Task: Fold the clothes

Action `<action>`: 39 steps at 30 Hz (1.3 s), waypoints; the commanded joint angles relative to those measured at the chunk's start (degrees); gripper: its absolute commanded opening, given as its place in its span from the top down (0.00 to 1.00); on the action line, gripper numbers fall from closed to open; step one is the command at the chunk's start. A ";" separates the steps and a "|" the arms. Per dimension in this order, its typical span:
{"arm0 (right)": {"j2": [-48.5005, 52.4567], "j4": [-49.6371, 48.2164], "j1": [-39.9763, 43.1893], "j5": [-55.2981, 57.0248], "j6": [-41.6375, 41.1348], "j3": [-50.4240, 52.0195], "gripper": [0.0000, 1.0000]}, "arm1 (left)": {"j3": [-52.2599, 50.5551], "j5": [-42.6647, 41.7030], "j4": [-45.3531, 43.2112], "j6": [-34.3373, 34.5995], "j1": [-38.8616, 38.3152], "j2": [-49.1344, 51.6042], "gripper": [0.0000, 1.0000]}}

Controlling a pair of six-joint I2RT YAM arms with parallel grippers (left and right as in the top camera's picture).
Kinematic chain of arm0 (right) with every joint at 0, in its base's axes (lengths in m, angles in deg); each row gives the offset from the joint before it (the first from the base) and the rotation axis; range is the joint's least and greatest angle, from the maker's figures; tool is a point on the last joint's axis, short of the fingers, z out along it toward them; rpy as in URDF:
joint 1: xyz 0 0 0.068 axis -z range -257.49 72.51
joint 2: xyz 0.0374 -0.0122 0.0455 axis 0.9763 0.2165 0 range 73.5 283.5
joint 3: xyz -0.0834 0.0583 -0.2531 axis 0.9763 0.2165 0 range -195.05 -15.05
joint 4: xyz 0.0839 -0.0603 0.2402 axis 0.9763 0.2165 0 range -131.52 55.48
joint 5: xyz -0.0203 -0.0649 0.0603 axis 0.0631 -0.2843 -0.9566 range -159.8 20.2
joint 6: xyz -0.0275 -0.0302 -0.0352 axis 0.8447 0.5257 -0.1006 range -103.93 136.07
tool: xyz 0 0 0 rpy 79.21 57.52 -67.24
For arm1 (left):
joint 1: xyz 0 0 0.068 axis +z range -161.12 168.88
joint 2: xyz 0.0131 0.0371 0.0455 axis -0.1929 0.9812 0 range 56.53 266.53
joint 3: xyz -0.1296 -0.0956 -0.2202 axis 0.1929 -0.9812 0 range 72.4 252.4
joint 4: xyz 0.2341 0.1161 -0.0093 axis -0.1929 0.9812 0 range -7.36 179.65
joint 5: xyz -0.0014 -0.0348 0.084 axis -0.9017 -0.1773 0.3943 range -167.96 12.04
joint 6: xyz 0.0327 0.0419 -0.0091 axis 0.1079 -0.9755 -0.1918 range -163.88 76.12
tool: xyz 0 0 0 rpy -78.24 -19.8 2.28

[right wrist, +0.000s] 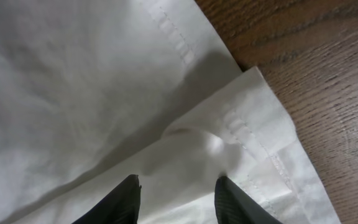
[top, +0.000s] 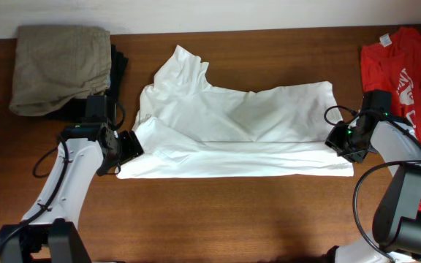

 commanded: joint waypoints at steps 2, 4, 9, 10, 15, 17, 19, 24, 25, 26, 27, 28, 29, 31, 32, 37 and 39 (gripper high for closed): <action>0.79 0.31 0.13 -0.50 -0.44 -0.46 0.57 | -0.11 0.59 -0.11 -0.13 0.35 0.35 0.21; 0.79 1.03 0.13 -0.24 -0.44 -0.37 0.57 | -0.11 0.59 -0.11 -0.13 0.35 0.35 0.21; 0.79 2.69 0.13 1.42 -0.46 -0.37 0.52 | -0.11 0.59 0.04 -0.33 0.35 0.35 0.21; 0.79 3.04 0.13 1.44 -0.46 -0.37 0.52 | -0.11 0.57 0.09 -0.33 0.35 0.35 0.21; 0.81 2.93 0.13 3.74 -0.46 -0.37 0.50 | -0.11 0.57 0.09 -0.33 0.35 0.35 0.21; 0.81 2.64 0.13 4.17 -0.46 -0.37 0.50 | -0.11 0.57 0.09 -0.33 0.35 0.35 0.21; 0.90 2.40 0.13 6.03 -0.46 -0.37 0.50 | -0.11 0.57 0.09 -0.33 0.35 0.35 0.21; 0.94 0.44 0.13 10.05 1.05 -0.35 0.50 | -0.11 0.57 0.13 -0.33 0.35 0.35 0.21; 0.94 -0.24 0.15 10.10 1.86 -0.35 0.50 | -0.11 0.57 0.13 -0.33 0.35 0.35 0.21; 1.01 -0.61 0.15 10.10 2.21 -0.31 0.50 | -0.11 0.57 0.13 -0.33 0.35 0.35 0.21; 1.20 -0.87 0.15 10.10 2.19 -0.31 0.50 | -0.11 0.57 0.11 -0.33 0.35 0.35 0.21; 1.42 -1.07 0.15 10.08 2.21 -0.26 0.50 | -0.11 0.57 0.09 -0.33 0.35 0.35 0.21; 1.75 -1.20 0.15 10.05 2.19 -0.26 0.51 | -0.11 0.57 0.11 -0.33 0.35 0.35 0.21; 2.95 -1.20 0.09 9.64 2.19 -0.26 0.54 | -0.11 0.57 0.13 -0.33 0.35 0.35 0.21; 3.61 -1.27 0.09 9.62 2.16 -0.26 0.57 | -0.11 0.57 0.24 -0.33 0.35 0.35 0.21; 4.94 -2.58 0.09 9.01 2.16 -0.31 0.76 | -0.11 0.57 0.35 -0.33 0.35 0.35 0.21; 4.94 -2.67 0.11 9.03 2.16 -0.74 0.78 | -0.11 0.59 0.33 -0.33 0.35 0.35 0.21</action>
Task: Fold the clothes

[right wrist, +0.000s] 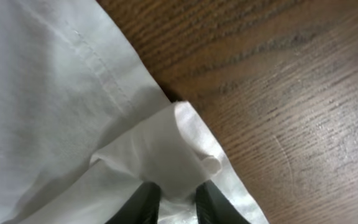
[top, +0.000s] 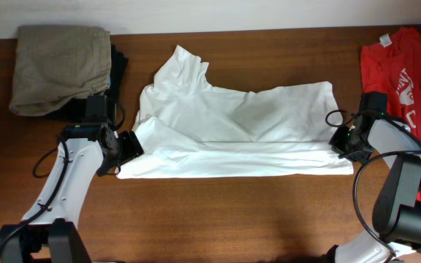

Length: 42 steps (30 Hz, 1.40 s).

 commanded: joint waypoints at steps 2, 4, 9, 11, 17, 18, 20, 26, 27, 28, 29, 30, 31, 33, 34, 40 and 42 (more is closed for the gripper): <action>1.27 -0.17 0.11 0.22 0.00 -1.40 0.78 | -0.13 0.59 0.09 -0.33 0.35 0.35 0.21; 1.27 0.24 0.11 0.24 0.00 -2.16 0.78 | -0.11 0.57 0.13 -0.33 0.35 0.35 0.21; 1.27 1.49 0.11 1.62 0.04 -3.82 0.74 | -0.11 0.59 0.28 -0.33 0.35 0.35 0.21; 1.27 1.66 0.11 1.75 0.04 -4.02 0.73 | -0.11 0.59 0.28 -0.33 0.35 0.35 0.21; 1.27 1.14 0.11 2.23 0.02 -4.00 0.74 | -0.11 0.59 0.28 -0.33 0.35 0.35 0.21; 1.27 1.22 0.09 2.38 0.02 -4.00 0.76 | -0.11 0.59 0.28 -0.33 0.35 0.35 0.21; 1.29 1.44 0.09 2.40 0.02 -3.98 0.82 | -0.11 0.59 0.28 -0.35 0.35 0.35 0.21; 1.27 0.94 0.09 2.38 -0.02 -4.00 0.96 | -0.11 0.59 0.28 -0.35 0.35 0.35 0.21; 1.27 0.50 0.11 2.40 -0.02 -4.02 0.96 | -0.11 0.59 0.28 -0.35 0.35 0.35 0.21; 1.27 0.31 0.11 2.40 0.00 -4.13 0.96 | -0.11 0.59 0.28 -0.33 0.35 0.35 0.21; 1.27 0.35 0.15 2.40 -0.02 -4.76 0.96 | -0.11 0.59 0.28 -0.35 0.35 0.35 0.21; 1.27 0.37 0.15 2.38 -0.02 -5.27 0.96 | -0.11 0.59 0.26 -0.33 0.35 0.35 0.21; 1.25 0.59 0.15 2.38 -0.22 -5.90 0.96 | -0.11 0.59 0.26 -0.33 0.35 0.35 0.21; 1.27 0.70 0.15 2.38 -0.46 -7.13 0.96 | -0.11 0.61 0.24 -0.33 0.35 0.35 0.21; 1.25 0.50 0.15 2.38 -0.66 -7.61 0.96 | -0.11 0.61 0.22 -0.33 0.35 0.35 0.21; 1.38 -2.12 0.09 2.40 -0.68 -7.48 0.95 | -0.11 0.59 -0.17 -0.33 0.35 0.35 0.21; 1.40 -2.78 0.09 2.38 -0.70 -7.48 0.92 | -0.11 0.59 -0.39 -0.33 0.35 0.35 0.21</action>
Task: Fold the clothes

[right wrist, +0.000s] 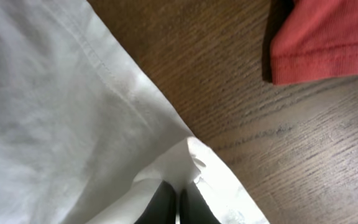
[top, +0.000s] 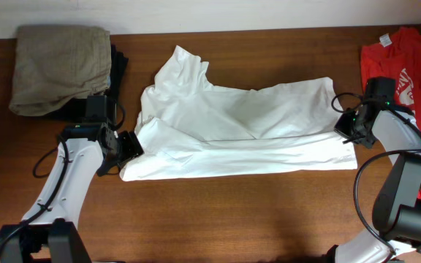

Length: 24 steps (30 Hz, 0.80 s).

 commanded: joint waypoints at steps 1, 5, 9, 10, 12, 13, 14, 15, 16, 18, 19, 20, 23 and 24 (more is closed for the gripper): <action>0.72 -1.25 0.09 1.14 -0.55 -1.03 0.91 | -0.11 0.59 -0.37 -0.33 0.35 0.35 0.21; 0.72 -1.62 0.09 1.11 -0.76 -1.03 0.89 | -0.11 0.59 -0.37 -0.33 0.35 0.35 0.21; 0.72 -1.73 0.09 1.14 -0.76 -1.03 0.88 | -0.13 0.59 -0.35 -0.33 0.35 0.35 0.21; 0.79 -1.92 0.09 1.11 -0.76 -1.03 0.88 | -0.11 0.59 -0.37 -0.33 0.35 0.35 0.21; 1.05 -2.93 0.09 1.09 -0.74 -1.03 0.87 | -0.11 0.59 -0.37 -0.33 0.35 0.35 0.21; 1.25 -3.41 0.09 1.07 -0.76 -1.03 0.87 | -0.11 0.59 -0.37 -0.33 0.35 0.35 0.21; 1.36 -3.80 0.09 0.92 -1.03 -1.03 0.89 | -0.11 0.59 -0.37 -0.33 0.35 0.35 0.21; 1.51 -4.02 0.09 0.79 -1.49 -1.03 0.91 | -0.11 0.59 -0.37 -0.33 0.35 0.35 0.21; 1.97 -4.46 0.09 0.11 -2.60 -1.03 0.96 | -0.11 0.59 -0.37 -0.33 0.35 0.35 0.21; 2.84 -5.57 0.09 -1.05 -2.69 -1.03 0.96 | -0.11 0.59 -0.37 -0.33 0.35 0.35 0.21; 3.65 -6.64 0.09 -1.55 -2.69 -1.03 0.96 | -0.11 0.59 -0.37 -0.33 0.35 0.35 0.21; 4.20 -7.41 0.04 -1.55 -2.69 -1.03 0.96 | -0.11 0.59 -0.37 -0.33 0.35 0.35 0.21; 5.86 -10.75 0.04 -1.73 -2.69 -1.03 0.96 | -0.11 0.59 -0.37 -0.33 0.35 0.35 0.21; 5.97 -11.89 0.04 -1.66 -2.67 -1.01 0.96 | -0.13 0.59 -0.39 -0.33 0.35 0.35 0.20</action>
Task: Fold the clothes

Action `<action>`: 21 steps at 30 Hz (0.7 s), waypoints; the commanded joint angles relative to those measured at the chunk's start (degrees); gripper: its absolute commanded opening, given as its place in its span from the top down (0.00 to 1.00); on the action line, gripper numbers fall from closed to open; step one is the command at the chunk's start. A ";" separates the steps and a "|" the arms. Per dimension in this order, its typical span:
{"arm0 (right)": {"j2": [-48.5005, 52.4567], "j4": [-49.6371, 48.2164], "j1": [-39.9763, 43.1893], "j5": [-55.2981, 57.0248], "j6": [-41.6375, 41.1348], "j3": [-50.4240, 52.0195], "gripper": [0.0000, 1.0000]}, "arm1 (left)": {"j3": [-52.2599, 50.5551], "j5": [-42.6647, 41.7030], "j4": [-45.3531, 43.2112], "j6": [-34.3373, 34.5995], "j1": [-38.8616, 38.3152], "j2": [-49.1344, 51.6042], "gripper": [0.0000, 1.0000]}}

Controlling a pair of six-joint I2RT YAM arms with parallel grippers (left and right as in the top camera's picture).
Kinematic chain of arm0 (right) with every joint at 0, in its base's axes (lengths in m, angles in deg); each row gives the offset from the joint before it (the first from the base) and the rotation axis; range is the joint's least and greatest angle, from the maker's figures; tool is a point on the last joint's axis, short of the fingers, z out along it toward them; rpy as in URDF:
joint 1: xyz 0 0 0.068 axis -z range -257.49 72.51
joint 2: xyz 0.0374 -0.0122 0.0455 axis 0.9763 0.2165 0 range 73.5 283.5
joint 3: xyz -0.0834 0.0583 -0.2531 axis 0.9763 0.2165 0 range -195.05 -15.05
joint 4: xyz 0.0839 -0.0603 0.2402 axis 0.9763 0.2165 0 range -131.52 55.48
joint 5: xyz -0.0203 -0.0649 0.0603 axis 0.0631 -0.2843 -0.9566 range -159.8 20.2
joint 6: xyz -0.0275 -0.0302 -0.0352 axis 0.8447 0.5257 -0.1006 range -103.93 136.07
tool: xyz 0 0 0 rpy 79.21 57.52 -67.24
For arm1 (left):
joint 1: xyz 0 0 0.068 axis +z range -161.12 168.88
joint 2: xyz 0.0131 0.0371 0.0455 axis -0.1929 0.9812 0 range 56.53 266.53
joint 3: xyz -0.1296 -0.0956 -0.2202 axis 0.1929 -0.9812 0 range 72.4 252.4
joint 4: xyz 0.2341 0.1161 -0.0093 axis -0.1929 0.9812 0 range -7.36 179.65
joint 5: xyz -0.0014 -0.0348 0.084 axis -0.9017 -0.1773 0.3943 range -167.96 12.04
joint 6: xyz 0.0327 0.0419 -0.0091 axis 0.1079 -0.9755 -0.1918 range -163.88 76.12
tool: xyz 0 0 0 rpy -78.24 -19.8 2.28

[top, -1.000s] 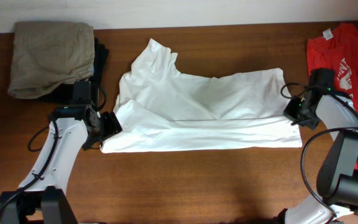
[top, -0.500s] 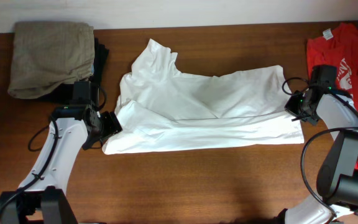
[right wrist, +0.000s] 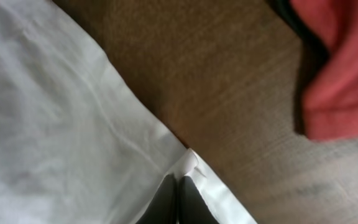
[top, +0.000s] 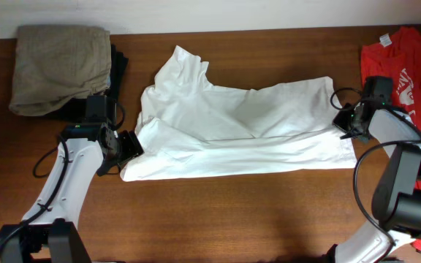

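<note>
A white shirt (top: 232, 128) lies spread across the middle of the brown table (top: 232, 219), its lower part doubled up over itself. My right gripper (top: 342, 121) is at the shirt's right edge. In the right wrist view the right gripper (right wrist: 178, 182) is shut, pinching a corner of the white shirt (right wrist: 73, 106) above the wood. My left gripper (top: 128, 145) rests at the shirt's lower left edge. Its fingers cannot be made out from overhead.
A red shirt (top: 408, 66) lies at the table's right end, close beside my right gripper, and the red shirt (right wrist: 344, 68) also shows in the right wrist view. A folded khaki garment (top: 61, 66) sits on dark clothing (top: 120, 69) at the back left.
My right gripper, still shut on the shirt's corner, has shifted a little toward the back and the red shirt, which now looms closer in the wrist view. The left arm has not moved.
My right gripper stood open over the shirt's front right corner. Then its fingers had closed in on a pinch of that corner. Later it was shut on the cloth and farther back, with the right hem drawn up. Now it is slightly farther back still.
</note>
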 commanded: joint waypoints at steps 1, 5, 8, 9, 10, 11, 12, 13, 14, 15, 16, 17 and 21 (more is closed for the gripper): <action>1.38 -3.67 0.04 -0.50 -0.87 -1.01 0.96 | -0.11 0.59 -0.31 -0.33 0.35 0.35 0.21; 1.29 -5.16 0.04 -0.48 -0.20 -2.16 0.58 | -0.11 0.59 -0.79 -0.35 0.35 0.35 0.21; 0.72 -0.39 0.11 -0.26 -0.20 -5.57 0.08 | -0.11 0.57 -0.81 -0.33 0.35 0.35 0.20; 0.48 1.27 0.11 -0.26 -0.17 -6.86 0.06 | -0.11 0.57 -0.85 -0.33 0.35 0.35 0.20; 0.20 3.28 0.09 -0.09 0.00 -8.44 0.05 | -0.11 0.57 -1.01 -0.33 0.35 0.35 0.20; -0.07 4.92 0.09 -0.09 -0.02 -9.84 0.04 | -0.11 0.55 -1.11 -0.33 0.35 0.35 0.20; -0.55 8.31 0.11 -0.11 -0.02 -12.61 0.03 | -0.11 0.17 -1.46 -0.42 0.35 0.35 0.20; -1.16 13.40 0.09 -0.15 -0.02 -16.76 0.03 | -0.09 -2.45 -2.32 -3.02 0.26 0.35 0.20; -1.44 16.24 0.07 -0.68 -0.02 -19.06 0.03 | -0.09 -3.91 -2.56 -3.78 0.09 0.35 0.20; -1.57 19.87 0.00 -2.40 0.04 -21.79 0.04 | -0.07 -6.38 -2.71 -4.00 -0.46 0.35 0.21; -1.60 23.12 -0.02 -4.52 1.11 -23.87 0.04 | -0.07 -8.61 -2.75 -4.00 -1.40 0.35 0.21; -1.60 26.29 -0.09 -7.72 3.26 -25.57 0.05 | -0.07 -9.77 -2.75 -4.00 -2.21 0.35 0.25; -1.27 34.49 -1.53 -15.61 6.45 -25.33 0.54 | -0.07 -11.67 -4.00 -3.98 -10.51 0.35 0.37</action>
